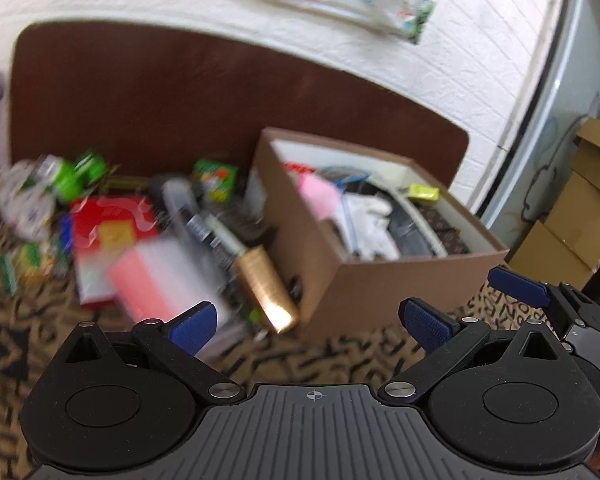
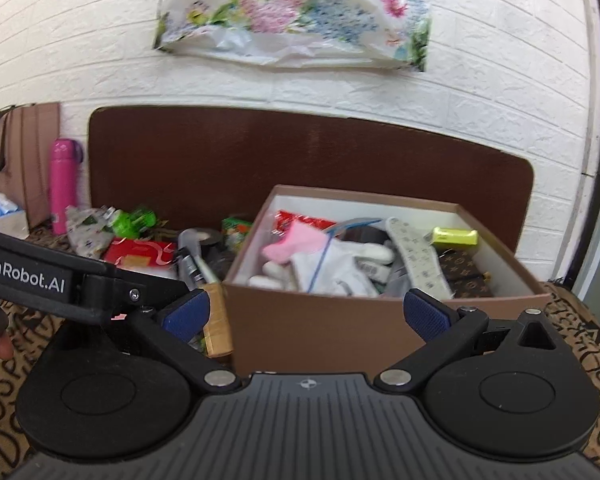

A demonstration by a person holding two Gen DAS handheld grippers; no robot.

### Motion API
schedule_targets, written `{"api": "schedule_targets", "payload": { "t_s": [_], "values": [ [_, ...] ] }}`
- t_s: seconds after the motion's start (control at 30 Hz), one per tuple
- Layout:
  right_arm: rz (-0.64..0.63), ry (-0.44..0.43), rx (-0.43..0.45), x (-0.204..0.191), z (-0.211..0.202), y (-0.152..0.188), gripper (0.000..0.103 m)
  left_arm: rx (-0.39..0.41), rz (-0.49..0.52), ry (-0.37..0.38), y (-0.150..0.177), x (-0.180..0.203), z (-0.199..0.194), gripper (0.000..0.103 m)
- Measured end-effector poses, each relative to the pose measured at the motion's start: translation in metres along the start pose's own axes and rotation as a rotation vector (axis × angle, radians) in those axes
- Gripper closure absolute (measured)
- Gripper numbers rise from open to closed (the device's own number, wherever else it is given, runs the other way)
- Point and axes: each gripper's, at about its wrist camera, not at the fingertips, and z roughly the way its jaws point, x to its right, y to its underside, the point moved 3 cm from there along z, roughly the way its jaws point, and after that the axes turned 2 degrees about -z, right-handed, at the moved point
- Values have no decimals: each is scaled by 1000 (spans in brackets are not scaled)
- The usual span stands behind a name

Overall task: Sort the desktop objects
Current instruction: 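Move the left gripper back toward the pink-filled zip bag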

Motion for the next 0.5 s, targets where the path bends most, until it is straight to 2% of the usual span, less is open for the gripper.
{"api": "schedule_targets", "payload": {
  "t_s": [0.27,0.5],
  "values": [
    [-43,-102,-73,-55,7,25,1,-10,-93,-21,25,-50,-26,0],
    [-127,-209,-111,-99,24,38,1,-5,-145,-56,31,-83,-24,0]
  ]
}}
